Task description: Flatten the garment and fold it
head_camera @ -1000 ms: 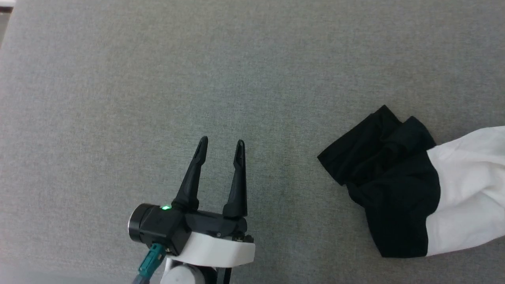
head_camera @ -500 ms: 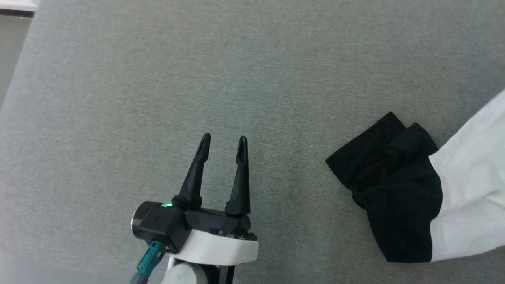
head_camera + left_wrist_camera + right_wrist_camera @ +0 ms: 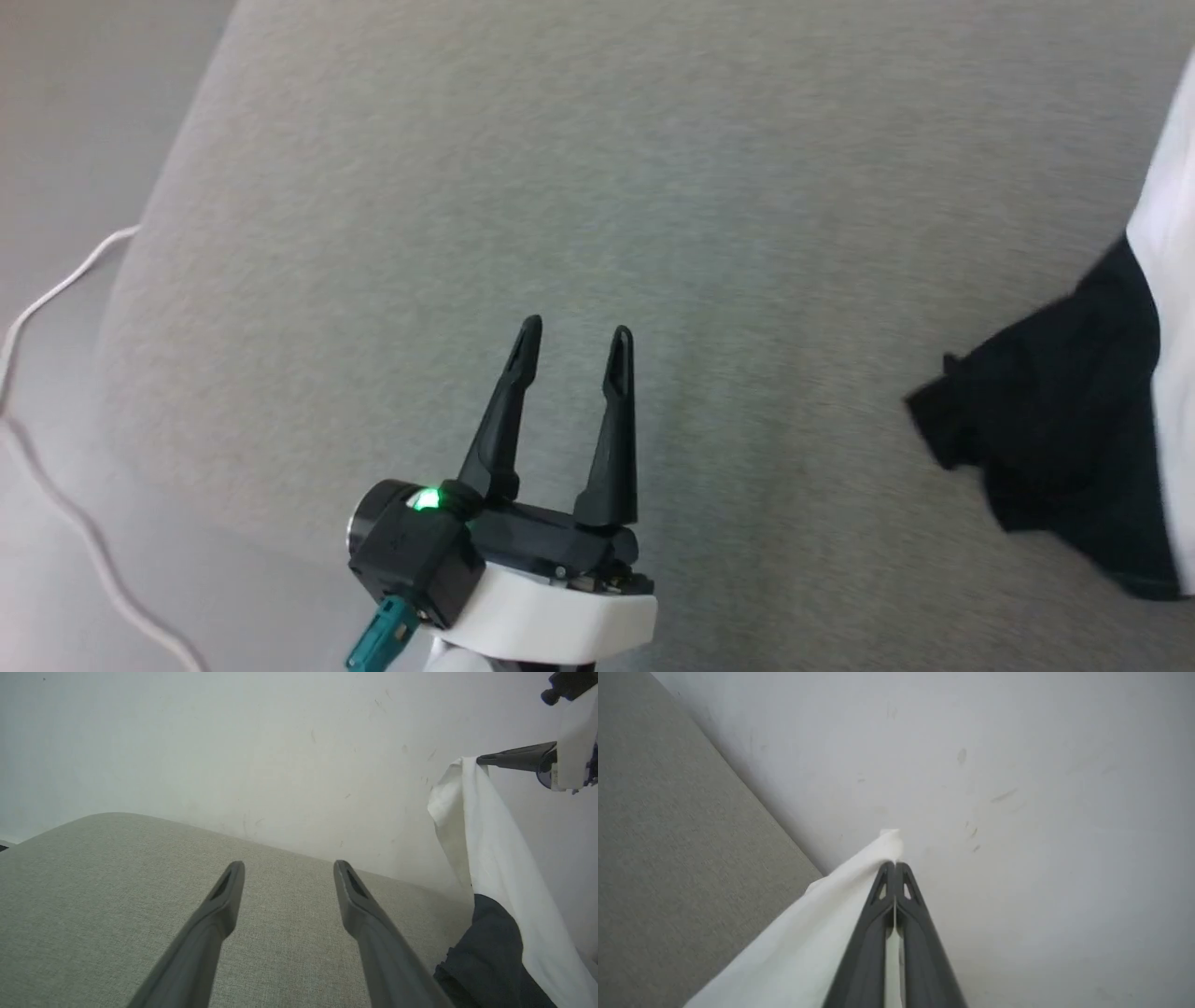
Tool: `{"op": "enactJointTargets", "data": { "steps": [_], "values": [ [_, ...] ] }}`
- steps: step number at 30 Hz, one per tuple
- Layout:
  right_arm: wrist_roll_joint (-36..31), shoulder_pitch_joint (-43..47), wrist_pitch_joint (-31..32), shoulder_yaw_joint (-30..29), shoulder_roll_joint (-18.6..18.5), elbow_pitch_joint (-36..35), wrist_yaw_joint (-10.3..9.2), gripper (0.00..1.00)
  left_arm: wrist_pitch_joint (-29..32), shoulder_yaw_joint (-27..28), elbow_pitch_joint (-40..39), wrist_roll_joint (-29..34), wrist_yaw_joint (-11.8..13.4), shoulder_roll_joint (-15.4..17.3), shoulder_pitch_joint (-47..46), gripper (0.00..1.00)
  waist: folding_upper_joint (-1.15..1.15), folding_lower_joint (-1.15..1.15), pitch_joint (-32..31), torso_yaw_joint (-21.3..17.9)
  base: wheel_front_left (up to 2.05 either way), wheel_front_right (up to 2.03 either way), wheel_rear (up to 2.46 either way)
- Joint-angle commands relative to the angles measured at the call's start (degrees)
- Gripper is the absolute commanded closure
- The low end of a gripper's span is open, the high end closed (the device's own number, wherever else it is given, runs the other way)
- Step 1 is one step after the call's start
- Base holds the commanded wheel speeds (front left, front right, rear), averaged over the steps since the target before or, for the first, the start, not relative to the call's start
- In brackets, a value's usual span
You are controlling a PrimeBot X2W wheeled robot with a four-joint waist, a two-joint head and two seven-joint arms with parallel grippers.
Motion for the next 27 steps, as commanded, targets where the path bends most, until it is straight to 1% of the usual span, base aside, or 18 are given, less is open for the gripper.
{"op": "enactJointTargets", "data": {
  "steps": [1,2,6,9,13,16,17,18,21,23,27],
  "values": [
    [-1.2,-5.1,-0.3,4.3,3.4,2.1,-0.12,1.00,-0.3,-0.7,-0.8,-0.6,0.7,-0.1,-0.1,0.00,0.00,0.00,3.9,6.1,0.00,0.00,0.00],
    [-1.2,-5.1,-0.3,4.3,3.4,2.1,-0.12,1.00,-0.3,-0.7,-0.8,-0.6,0.7,-0.1,-0.1,0.00,0.00,0.00,3.9,6.1,0.00,0.00,0.00],
    [-2.3,-10.6,-1.0,12.9,7.3,7.1,-0.12,1.00,-0.3,-2.6,-1.4,-1.5,1.0,-0.1,-0.6,0.00,0.00,0.00,5.6,8.9,0.00,0.00,0.00],
    [-1.5,-10.6,-1.6,17.3,9.0,11.4,-0.12,1.00,-0.3,-4.4,-1.8,-2.4,1.4,-0.1,-1.5,0.00,0.00,0.00,6.6,10.7,0.00,0.00,0.00],
    [0.3,-7.1,-3.3,20.2,9.3,16.2,-0.12,1.00,-0.3,-7.0,-2.1,-3.4,2.0,-0.1,-3.1,0.00,0.00,0.00,7.4,12.5,0.00,0.00,0.00],
    [1.7,-5.3,-4.9,20.5,9.3,18.6,-0.12,1.00,-0.3,-7.8,-2.2,-3.5,2.4,-0.1,-4.2,0.00,0.00,0.00,7.5,12.4,0.00,0.00,0.00],
    [2.1,-5.1,-5.4,20.3,9.5,19.1,-0.12,0.62,-0.3,-7.9,-2.1,-3.3,2.6,-0.1,-4.5,0.00,0.00,0.00,7.5,12.1,0.00,0.00,0.00],
    [2.4,-5.2,-6.0,20.1,9.7,19.4,-0.12,0.00,-0.3,-7.8,-2.0,-3.1,2.7,-0.1,-4.7,0.00,0.00,0.00,7.3,11.5,0.00,0.00,0.00],
    [3.3,-6.4,-8.5,19.9,10.3,19.1,-0.12,0.00,-0.3,-7.0,-1.4,-2.3,2.9,-0.1,-5.2,0.00,0.00,0.00,6.4,9.2,0.00,0.00,0.00],
    [4.7,-7.0,-11.0,18.4,10.7,18.9,-0.12,0.00,-0.3,-6.3,-0.8,-1.7,2.9,-0.1,-5.3,0.00,0.00,0.00,5.4,7.3,0.00,0.00,0.00],
    [7.8,-4.6,-16.8,11.5,11.3,18.8,-0.12,0.00,-0.3,-4.2,0.2,-0.4,2.4,-0.1,-5.2,0.00,0.00,0.00,2.5,3.1,0.00,0.00,0.00]
  ]
}}
